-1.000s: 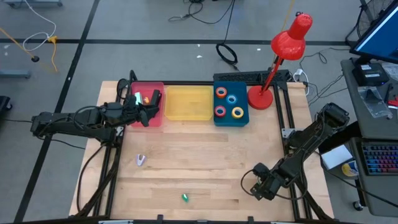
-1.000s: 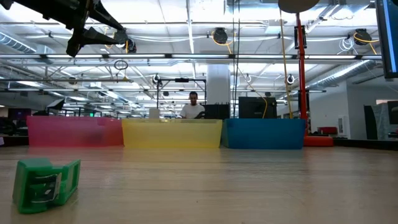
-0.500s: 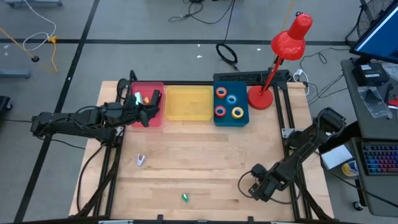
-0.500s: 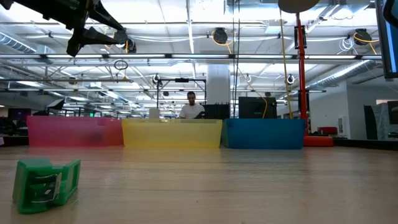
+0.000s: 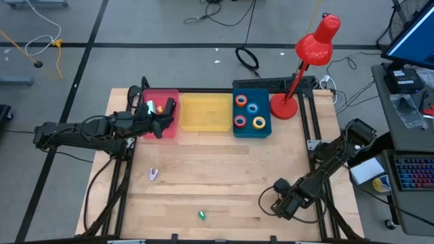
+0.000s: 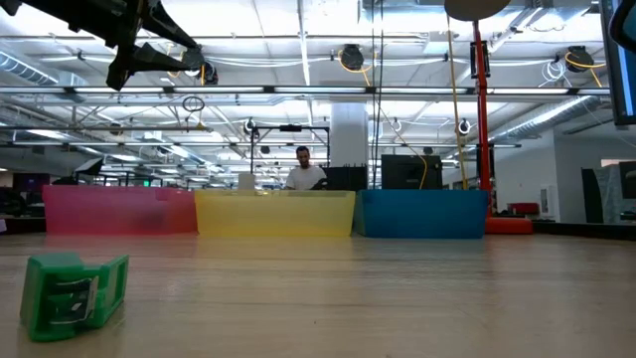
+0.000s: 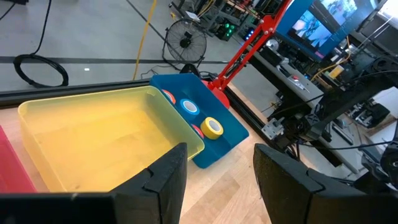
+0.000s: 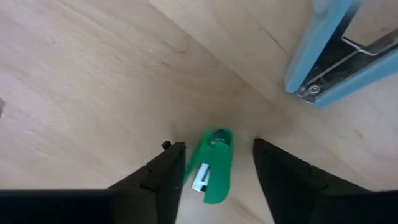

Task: Pick and place Stapler, Stapler remover, tape
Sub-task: Put the right green stapler into the red bin

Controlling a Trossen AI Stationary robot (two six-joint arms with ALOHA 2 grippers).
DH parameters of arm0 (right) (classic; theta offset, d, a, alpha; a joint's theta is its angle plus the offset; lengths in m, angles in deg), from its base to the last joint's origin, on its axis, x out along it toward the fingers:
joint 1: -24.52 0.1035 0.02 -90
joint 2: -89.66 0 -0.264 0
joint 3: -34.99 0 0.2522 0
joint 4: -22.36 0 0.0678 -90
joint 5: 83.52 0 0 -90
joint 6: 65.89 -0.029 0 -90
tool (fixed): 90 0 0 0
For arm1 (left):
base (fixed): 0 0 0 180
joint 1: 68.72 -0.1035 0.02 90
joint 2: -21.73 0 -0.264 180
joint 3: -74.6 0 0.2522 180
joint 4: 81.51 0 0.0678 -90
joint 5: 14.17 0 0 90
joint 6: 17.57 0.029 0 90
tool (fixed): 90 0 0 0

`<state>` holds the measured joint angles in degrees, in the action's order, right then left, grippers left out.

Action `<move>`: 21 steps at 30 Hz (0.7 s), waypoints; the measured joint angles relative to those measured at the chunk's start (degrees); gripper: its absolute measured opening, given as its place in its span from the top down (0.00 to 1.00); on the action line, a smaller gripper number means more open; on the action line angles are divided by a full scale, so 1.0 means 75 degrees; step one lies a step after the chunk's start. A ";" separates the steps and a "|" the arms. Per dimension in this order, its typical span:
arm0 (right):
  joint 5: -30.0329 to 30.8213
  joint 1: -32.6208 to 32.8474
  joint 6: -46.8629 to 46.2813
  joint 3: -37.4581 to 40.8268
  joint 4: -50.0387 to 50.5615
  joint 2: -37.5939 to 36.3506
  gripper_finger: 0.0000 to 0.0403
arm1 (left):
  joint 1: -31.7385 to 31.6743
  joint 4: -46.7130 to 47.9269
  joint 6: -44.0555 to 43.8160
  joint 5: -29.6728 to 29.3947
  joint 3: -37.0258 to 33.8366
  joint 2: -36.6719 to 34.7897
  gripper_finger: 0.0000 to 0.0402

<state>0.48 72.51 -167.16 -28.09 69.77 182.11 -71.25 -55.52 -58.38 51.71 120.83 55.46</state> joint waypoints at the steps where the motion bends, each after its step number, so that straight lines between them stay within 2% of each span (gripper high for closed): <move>1: -0.0005 0.0000 0.0000 0.0005 0.0008 0.0000 0.57 | -0.0002 0.0000 -0.0001 0.0000 0.0000 0.0000 0.54; 10: -0.0011 -0.0060 -0.0067 0.0025 0.0286 -0.0239 0.81 | -0.0002 -0.0003 0.0003 0.0000 0.0000 0.0001 0.54; 13: 0.0235 -0.0113 -0.0029 0.0049 0.0350 -0.0416 0.88 | -0.0001 -0.0006 0.0003 0.0000 0.0000 0.0003 0.54; 18: 0.0599 -0.0205 -0.0016 0.0046 0.0239 -0.0711 0.88 | -0.0001 -0.0029 -0.0056 0.0038 0.0000 0.0002 0.54; 21: 0.0624 -0.0221 -0.0015 0.0042 -0.0089 -0.0967 0.88 | -0.0003 -0.0073 -0.0061 0.0328 0.0000 0.0000 0.54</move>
<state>5.16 70.85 -167.27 -27.78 69.10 174.86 -71.27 -56.07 -58.84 54.17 120.83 55.47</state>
